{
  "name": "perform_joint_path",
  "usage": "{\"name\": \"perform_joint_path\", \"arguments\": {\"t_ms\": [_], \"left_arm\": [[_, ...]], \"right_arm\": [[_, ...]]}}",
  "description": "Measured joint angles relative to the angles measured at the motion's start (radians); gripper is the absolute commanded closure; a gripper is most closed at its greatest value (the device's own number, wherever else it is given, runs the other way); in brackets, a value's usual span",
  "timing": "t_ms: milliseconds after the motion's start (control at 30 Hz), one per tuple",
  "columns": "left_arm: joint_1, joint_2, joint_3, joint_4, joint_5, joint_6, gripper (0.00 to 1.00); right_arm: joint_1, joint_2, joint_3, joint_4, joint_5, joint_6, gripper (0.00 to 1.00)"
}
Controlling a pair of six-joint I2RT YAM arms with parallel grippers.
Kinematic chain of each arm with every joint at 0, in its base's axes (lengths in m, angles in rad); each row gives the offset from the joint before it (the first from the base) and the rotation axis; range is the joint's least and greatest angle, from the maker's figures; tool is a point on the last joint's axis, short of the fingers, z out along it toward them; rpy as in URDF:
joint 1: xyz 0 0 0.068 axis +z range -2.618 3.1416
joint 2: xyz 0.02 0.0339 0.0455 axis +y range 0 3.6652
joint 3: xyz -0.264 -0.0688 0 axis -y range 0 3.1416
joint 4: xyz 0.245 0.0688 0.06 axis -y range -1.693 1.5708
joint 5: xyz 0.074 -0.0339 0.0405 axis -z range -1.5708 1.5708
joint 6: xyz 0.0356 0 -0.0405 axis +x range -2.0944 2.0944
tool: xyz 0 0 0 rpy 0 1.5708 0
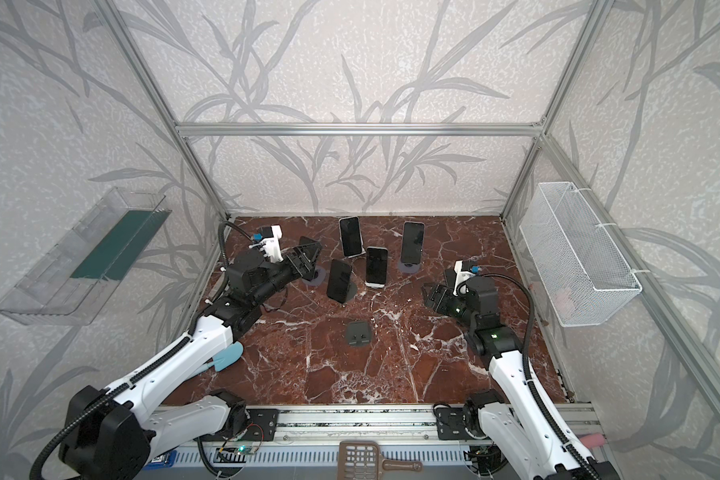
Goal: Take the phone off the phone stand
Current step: 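Move the open right gripper toward the purple-edged phone on its stand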
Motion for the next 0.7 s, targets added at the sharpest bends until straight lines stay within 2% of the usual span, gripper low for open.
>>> {"name": "perform_joint_path", "arguments": {"t_ms": [167,467,567,700], "left_arm": [[0.000,0.000,0.000,-0.006,-0.003,-0.006,0.26],[0.000,-0.001,0.000,-0.050,-0.043,0.005,0.26],[0.002,-0.011,0.000,-0.070,-0.074,0.047,0.26],[0.016,-0.042,0.000,-0.090,-0.112,0.073,0.26]], "right_arm": [[0.050,0.035,0.000,-0.016,0.050,-0.007,0.25],[0.192,0.099,0.040,0.043,0.235,-0.022,0.25],[0.220,0.170,0.098,0.064,0.286,-0.019,0.25],[0.257,0.288,0.256,0.060,0.359,-0.045,0.23]]}}
